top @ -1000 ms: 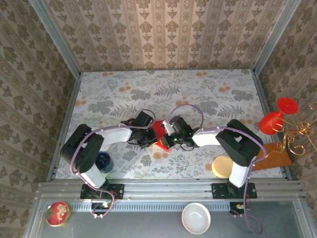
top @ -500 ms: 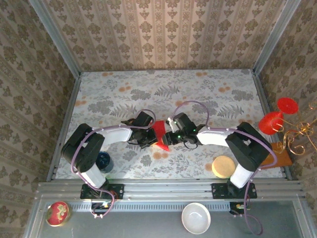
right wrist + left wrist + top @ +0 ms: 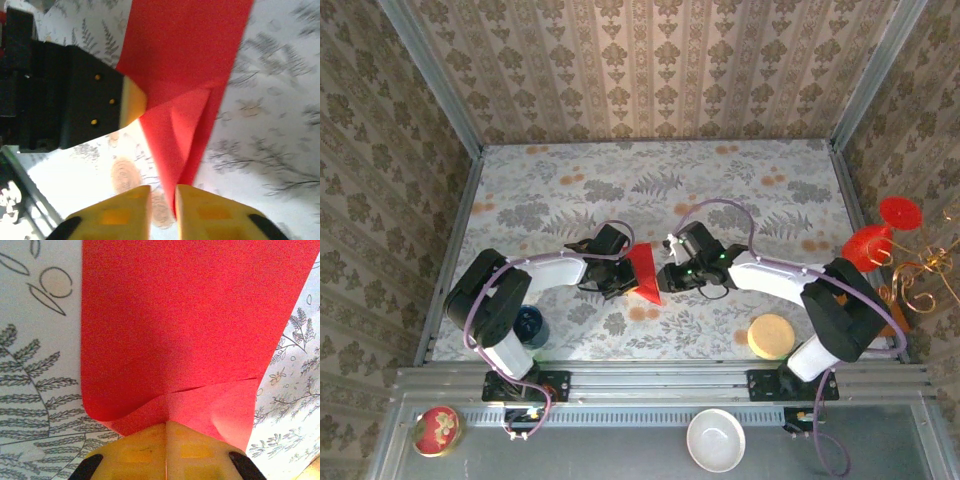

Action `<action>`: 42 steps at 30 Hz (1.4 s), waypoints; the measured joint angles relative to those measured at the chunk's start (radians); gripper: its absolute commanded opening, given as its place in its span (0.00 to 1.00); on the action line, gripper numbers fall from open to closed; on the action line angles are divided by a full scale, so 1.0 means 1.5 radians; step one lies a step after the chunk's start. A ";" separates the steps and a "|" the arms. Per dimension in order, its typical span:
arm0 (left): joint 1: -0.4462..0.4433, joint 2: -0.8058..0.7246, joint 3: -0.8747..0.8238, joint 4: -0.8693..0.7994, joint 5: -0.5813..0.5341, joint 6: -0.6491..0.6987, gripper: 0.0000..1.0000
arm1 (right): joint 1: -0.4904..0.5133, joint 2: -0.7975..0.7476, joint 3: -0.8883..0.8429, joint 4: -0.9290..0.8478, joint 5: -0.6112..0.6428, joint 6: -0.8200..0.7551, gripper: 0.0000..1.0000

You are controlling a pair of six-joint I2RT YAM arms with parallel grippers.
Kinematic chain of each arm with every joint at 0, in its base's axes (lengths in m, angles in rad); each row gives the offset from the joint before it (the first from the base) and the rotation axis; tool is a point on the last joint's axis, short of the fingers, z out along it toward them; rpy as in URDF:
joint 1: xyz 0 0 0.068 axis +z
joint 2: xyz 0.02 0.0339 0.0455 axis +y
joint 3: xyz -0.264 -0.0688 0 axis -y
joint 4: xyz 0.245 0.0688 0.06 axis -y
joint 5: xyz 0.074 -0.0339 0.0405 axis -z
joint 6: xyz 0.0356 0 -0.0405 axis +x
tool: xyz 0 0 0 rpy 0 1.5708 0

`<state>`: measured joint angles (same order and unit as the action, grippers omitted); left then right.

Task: Fold a paper plane with a square sheet of paper (pick it up from the middle)
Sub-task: Third fold the triangle at the center of the table.

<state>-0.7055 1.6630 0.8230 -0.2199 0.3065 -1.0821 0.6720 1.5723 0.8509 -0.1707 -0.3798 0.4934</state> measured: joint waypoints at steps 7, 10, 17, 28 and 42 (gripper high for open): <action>0.000 0.003 0.006 -0.008 0.002 0.000 0.08 | 0.046 0.072 0.041 -0.014 -0.032 0.040 0.10; 0.000 0.003 0.007 -0.010 0.002 0.000 0.08 | 0.053 0.096 0.059 -0.014 -0.037 0.049 0.09; 0.000 0.006 0.012 -0.015 0.002 0.001 0.08 | 0.052 0.139 0.095 -0.021 -0.037 0.061 0.08; 0.000 0.007 0.015 -0.019 0.003 0.001 0.09 | 0.052 0.153 0.095 -0.038 -0.033 0.061 0.08; 0.005 0.007 0.015 -0.010 0.020 0.008 0.17 | 0.050 0.167 0.092 -0.033 -0.033 0.075 0.08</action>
<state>-0.6987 1.6741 0.8452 -0.2356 0.3367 -1.0695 0.7471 1.8229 0.9882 -0.2199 -0.4297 0.6064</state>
